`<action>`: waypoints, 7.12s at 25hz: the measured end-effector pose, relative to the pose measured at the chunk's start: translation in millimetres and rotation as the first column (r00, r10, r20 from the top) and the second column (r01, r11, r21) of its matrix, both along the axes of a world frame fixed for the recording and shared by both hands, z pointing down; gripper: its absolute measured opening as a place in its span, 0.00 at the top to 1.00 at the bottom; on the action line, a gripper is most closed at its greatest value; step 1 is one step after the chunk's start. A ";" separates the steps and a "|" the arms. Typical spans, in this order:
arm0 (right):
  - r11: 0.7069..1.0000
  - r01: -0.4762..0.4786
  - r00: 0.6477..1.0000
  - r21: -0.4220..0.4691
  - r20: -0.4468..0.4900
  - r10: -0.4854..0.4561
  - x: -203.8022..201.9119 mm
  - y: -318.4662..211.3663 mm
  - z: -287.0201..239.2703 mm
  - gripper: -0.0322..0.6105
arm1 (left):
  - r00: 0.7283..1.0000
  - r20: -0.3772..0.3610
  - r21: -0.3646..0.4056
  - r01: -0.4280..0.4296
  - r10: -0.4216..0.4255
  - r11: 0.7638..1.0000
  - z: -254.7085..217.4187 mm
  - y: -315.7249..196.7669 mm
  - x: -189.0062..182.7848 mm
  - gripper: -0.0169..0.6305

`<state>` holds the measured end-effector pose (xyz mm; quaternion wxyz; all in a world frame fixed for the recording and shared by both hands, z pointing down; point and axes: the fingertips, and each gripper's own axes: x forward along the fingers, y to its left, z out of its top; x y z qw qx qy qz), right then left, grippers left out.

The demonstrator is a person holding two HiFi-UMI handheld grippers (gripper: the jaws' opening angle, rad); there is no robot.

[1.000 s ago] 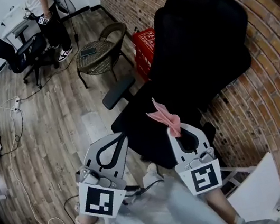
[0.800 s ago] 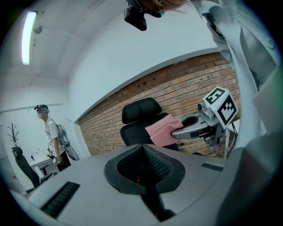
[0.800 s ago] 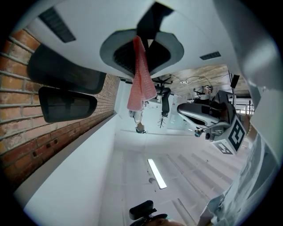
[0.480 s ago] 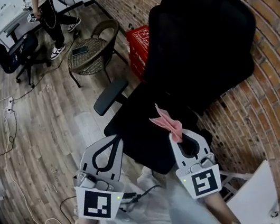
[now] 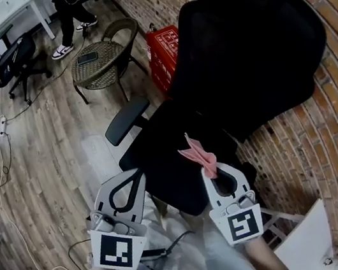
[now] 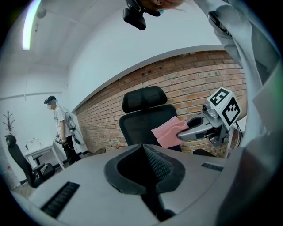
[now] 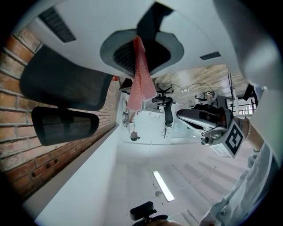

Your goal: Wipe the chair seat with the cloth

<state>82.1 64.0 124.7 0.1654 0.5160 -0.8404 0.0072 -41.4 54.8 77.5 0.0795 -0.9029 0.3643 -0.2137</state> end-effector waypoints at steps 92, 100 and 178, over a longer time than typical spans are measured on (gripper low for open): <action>0.846 -0.267 0.936 -0.461 -0.334 0.114 -18.2 -273.8 500.1 0.86 | 0.998 -0.039 -0.256 -0.048 0.039 0.966 368.3 -177.6 -20.5 0.95; 0.872 -0.098 0.961 -0.480 -0.274 -0.042 -89.9 -255.9 491.8 0.86 | 0.999 -0.042 -0.256 -0.025 0.014 0.966 366.1 -172.7 -31.7 0.95; 0.815 -0.058 0.980 -0.576 -0.187 -0.063 -96.3 -146.1 495.0 0.86 | 0.999 -0.031 -0.262 -0.018 0.011 0.965 370.5 -131.0 -27.3 0.95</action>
